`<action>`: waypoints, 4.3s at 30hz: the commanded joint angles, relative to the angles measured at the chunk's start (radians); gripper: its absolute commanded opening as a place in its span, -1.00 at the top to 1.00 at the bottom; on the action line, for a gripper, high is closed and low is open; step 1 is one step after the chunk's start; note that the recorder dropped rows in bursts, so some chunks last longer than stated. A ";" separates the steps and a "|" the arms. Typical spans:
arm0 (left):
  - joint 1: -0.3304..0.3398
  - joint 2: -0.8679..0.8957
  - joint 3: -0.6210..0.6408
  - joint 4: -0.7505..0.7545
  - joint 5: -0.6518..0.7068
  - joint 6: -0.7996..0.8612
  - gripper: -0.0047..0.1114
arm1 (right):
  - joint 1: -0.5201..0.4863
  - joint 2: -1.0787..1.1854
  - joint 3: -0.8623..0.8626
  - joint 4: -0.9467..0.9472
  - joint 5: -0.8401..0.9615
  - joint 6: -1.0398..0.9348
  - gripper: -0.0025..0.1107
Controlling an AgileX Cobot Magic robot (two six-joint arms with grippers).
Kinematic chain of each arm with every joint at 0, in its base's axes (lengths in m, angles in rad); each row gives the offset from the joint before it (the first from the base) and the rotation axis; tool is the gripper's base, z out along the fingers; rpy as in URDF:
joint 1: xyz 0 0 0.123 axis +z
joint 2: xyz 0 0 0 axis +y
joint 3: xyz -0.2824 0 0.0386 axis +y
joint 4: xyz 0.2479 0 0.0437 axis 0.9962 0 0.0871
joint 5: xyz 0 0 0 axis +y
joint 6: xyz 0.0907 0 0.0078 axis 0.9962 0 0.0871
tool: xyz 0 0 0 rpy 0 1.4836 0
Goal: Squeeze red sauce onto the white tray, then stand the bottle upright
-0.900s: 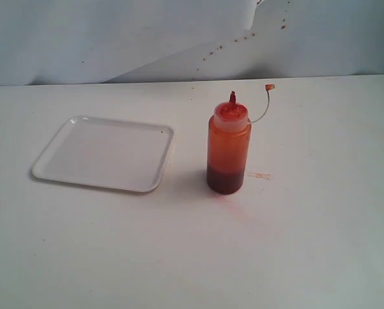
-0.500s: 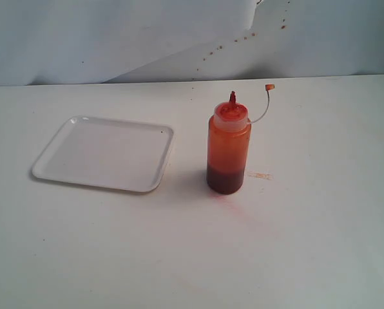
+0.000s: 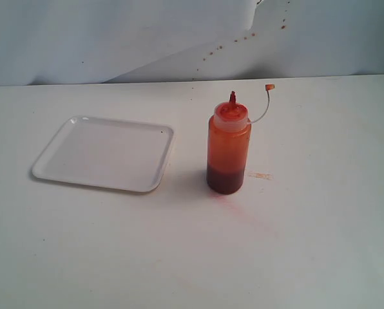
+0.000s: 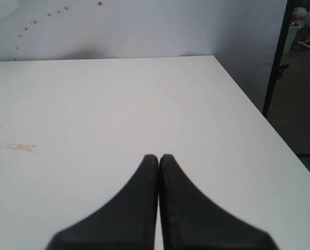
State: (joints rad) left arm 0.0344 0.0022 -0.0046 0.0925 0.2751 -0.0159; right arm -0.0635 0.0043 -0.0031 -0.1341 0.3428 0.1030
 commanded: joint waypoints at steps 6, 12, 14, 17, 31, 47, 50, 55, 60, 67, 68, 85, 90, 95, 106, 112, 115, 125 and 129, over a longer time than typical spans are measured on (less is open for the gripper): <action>-0.003 -0.002 0.005 -0.001 -0.008 -0.005 0.92 | -0.006 -0.004 0.003 0.002 -0.010 0.002 0.96; -0.003 -0.002 0.005 -0.001 -0.008 -0.005 0.92 | -0.006 -0.004 0.003 0.002 -0.010 0.002 0.96; -0.003 -0.002 0.005 -0.001 -0.008 -0.005 0.92 | -0.006 -0.004 0.003 0.002 -0.010 0.002 0.96; -0.003 -0.002 0.005 -0.001 -0.008 -0.005 0.92 | -0.006 -0.004 0.003 0.002 -0.010 0.002 0.96; -0.003 -0.002 0.005 -0.001 -0.008 -0.005 0.92 | -0.006 -0.004 0.003 0.002 -0.010 0.002 0.96; -0.003 -0.002 0.005 -0.001 -0.008 -0.005 0.92 | -0.006 -0.004 0.003 0.002 -0.010 0.002 0.96; -0.003 -0.002 0.005 -0.001 -0.008 -0.005 0.92 | -0.006 -0.004 0.003 0.002 -0.010 0.002 0.96; -0.003 -0.002 0.005 -0.001 -0.008 -0.005 0.92 | -0.006 -0.004 0.003 0.002 -0.010 0.002 0.96; -0.003 -0.002 0.005 0.004 -0.008 0.001 0.92 | -0.006 -0.004 0.003 0.002 -0.010 0.002 0.96; -0.003 -0.002 0.005 -0.275 -0.432 -0.133 0.92 | -0.006 -0.004 0.003 0.002 -0.010 0.002 0.96; -0.003 -0.002 0.005 -0.311 -0.507 -0.173 0.92 | -0.006 -0.004 0.003 0.002 -0.010 0.002 0.96; 0.012 1.316 -0.383 0.585 -1.432 -0.630 0.92 | -0.006 -0.004 0.003 0.002 -0.010 0.002 0.96; 0.012 1.692 -0.521 0.708 -1.496 -0.630 0.92 | -0.006 -0.004 0.003 0.002 -0.010 0.002 0.96; 0.012 1.915 -0.675 0.760 -1.496 -0.630 0.92 | -0.006 -0.004 0.003 0.002 -0.010 0.002 0.96; -0.031 2.135 -0.951 1.098 -1.496 -0.630 0.92 | -0.006 -0.004 0.003 0.002 -0.010 0.002 0.96; -0.063 2.189 -0.955 1.092 -1.496 -0.630 0.92 | -0.006 -0.004 0.003 0.002 -0.010 0.002 0.96; -0.063 2.189 -0.955 1.098 -1.496 -0.630 0.92 | -0.006 -0.004 0.003 0.002 -0.010 0.002 0.96; -0.074 2.189 -0.953 1.132 -1.484 -0.630 -0.30 | -0.006 -0.004 0.003 0.002 -0.010 0.004 0.96; -0.114 2.189 -0.953 1.096 -1.496 -0.634 -0.88 | -0.006 -0.004 0.003 0.002 -0.010 0.004 0.96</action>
State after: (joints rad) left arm -0.0512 2.1917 -0.9573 1.2099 -1.2029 -0.6382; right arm -0.0635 0.0043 -0.0031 -0.1341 0.3428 0.1030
